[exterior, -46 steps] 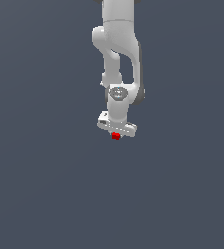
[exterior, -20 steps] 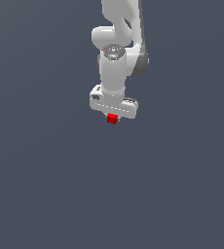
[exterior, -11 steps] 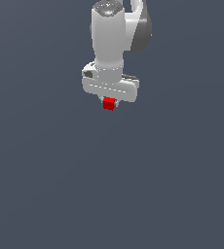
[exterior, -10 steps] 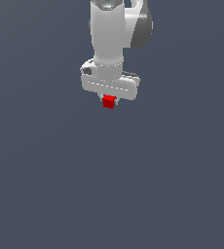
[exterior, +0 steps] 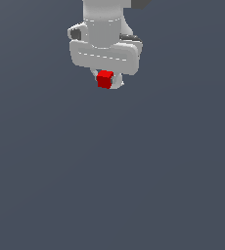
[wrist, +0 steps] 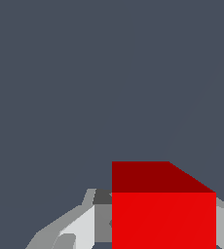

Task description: Pick up the red cube and move it to a goal position.

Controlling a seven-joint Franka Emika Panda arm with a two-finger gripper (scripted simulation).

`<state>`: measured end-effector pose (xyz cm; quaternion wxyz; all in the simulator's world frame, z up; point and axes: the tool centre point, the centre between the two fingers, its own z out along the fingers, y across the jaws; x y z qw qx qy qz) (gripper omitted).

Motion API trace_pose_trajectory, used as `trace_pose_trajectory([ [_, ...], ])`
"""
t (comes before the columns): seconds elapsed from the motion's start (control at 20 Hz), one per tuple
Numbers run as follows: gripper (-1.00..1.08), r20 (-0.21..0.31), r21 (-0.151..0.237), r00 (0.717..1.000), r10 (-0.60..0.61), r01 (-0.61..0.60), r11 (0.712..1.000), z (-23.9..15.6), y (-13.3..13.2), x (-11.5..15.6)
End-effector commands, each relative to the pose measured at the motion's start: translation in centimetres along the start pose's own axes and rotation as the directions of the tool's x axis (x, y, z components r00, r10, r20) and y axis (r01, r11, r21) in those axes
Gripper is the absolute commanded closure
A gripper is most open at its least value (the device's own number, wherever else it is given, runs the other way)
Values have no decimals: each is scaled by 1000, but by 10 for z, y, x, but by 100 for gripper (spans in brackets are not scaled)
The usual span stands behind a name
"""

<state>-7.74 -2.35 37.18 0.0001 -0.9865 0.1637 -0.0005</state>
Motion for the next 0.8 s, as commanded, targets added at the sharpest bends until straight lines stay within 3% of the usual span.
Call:
trace_pose_trajectory([
  [0.0, 108, 1, 0, 1000, 0, 0, 1000, -21, 2, 2],
  [0.35, 108, 1, 0, 1000, -1, 1, 1000, -58, 5, 8],
  [0.75, 108, 1, 0, 1000, -1, 1, 1000, -72, 6, 11],
])
